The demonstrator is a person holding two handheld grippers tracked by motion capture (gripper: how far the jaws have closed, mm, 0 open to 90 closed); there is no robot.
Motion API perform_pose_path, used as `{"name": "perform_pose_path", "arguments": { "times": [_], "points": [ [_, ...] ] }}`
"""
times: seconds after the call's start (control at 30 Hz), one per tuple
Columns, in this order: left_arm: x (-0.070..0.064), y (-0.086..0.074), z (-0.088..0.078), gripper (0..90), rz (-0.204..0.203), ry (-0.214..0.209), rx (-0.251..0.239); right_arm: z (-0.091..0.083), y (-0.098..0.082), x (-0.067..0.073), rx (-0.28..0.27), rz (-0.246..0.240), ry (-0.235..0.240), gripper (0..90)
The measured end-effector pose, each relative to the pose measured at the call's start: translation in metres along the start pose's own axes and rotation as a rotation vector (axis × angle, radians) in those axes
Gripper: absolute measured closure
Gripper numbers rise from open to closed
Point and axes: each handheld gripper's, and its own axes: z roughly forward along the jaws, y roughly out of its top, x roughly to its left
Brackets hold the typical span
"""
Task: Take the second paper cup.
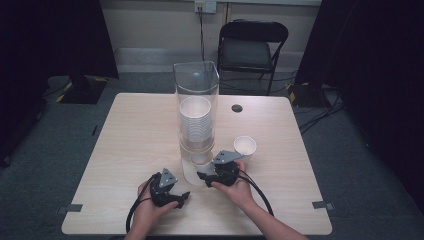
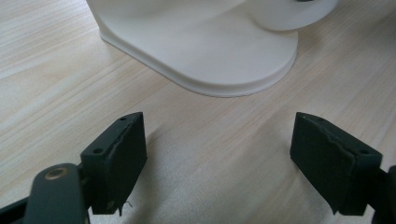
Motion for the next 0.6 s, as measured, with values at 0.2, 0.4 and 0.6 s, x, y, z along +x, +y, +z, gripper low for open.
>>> {"name": "perform_pose_path", "arguments": {
  "times": [0.2,0.4,0.6],
  "points": [
    [0.0,0.0,0.001,19.9,-0.015,0.003,-0.004,-0.013,-0.005,-0.005,0.03,-0.027,-0.012,31.9],
    [0.0,0.001,0.001,19.9,-0.014,0.005,-0.008,-0.028,-0.019,-0.012,0.018,-0.008,-0.029,31.3],
    [0.0,0.001,0.001,19.9,-0.013,0.005,-0.008,-0.044,-0.028,-0.021,0.032,-0.004,-0.052,30.8]
  ]
}}
